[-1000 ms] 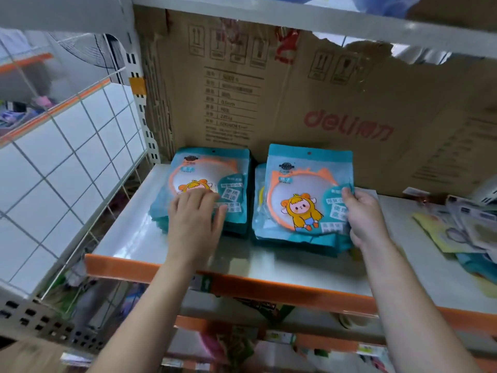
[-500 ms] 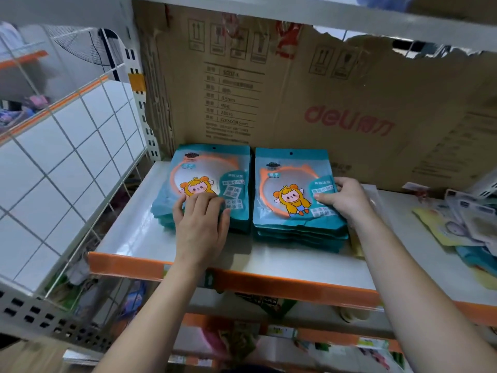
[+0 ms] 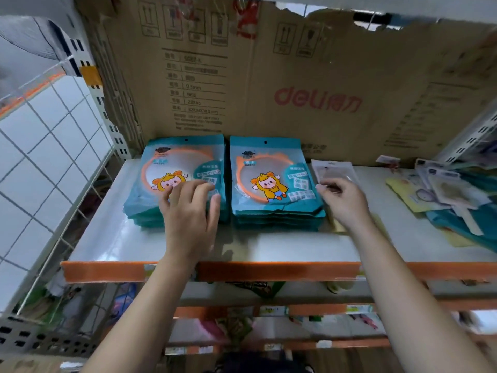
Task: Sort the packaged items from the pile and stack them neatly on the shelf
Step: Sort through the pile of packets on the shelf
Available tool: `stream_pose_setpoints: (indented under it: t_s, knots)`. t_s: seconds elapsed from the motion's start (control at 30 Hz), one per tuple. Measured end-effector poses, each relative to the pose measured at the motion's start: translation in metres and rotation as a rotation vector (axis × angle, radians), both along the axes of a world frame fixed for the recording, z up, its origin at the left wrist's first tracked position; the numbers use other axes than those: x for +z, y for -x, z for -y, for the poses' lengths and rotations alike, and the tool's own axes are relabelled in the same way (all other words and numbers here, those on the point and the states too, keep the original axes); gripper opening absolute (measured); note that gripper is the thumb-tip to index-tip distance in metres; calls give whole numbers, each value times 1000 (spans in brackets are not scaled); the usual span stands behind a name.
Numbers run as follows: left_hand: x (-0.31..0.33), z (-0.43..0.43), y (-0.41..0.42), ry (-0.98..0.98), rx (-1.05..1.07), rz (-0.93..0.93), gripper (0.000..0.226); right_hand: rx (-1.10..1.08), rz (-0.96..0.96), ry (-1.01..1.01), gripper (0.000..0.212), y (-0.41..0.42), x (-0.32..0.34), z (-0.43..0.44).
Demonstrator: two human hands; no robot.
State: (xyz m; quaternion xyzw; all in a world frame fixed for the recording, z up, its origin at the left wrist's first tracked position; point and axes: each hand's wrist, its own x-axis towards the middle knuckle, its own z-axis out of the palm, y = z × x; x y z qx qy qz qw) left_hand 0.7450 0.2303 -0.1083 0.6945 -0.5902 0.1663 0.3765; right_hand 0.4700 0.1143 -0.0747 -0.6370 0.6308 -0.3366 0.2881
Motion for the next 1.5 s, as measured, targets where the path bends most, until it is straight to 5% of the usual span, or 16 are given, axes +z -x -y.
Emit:
stream_pose_setpoints:
  t_s: [0.17, 0.53, 0.97, 1.5]
  knots:
    - [21, 29, 56, -44, -207, 34, 34, -76, -4, 53, 12, 47, 0, -23]
    - [29, 60, 260, -290, -559, 123, 41, -207, -134, 122, 25, 212, 6, -60]
    - [37, 64, 527, -403, -631, 60, 50, -235, -169, 139, 28, 454, 16, -88]
    - [41, 158, 754, -224, -875, -2, 43, -389, -164, 163, 24, 651, 13, -38]
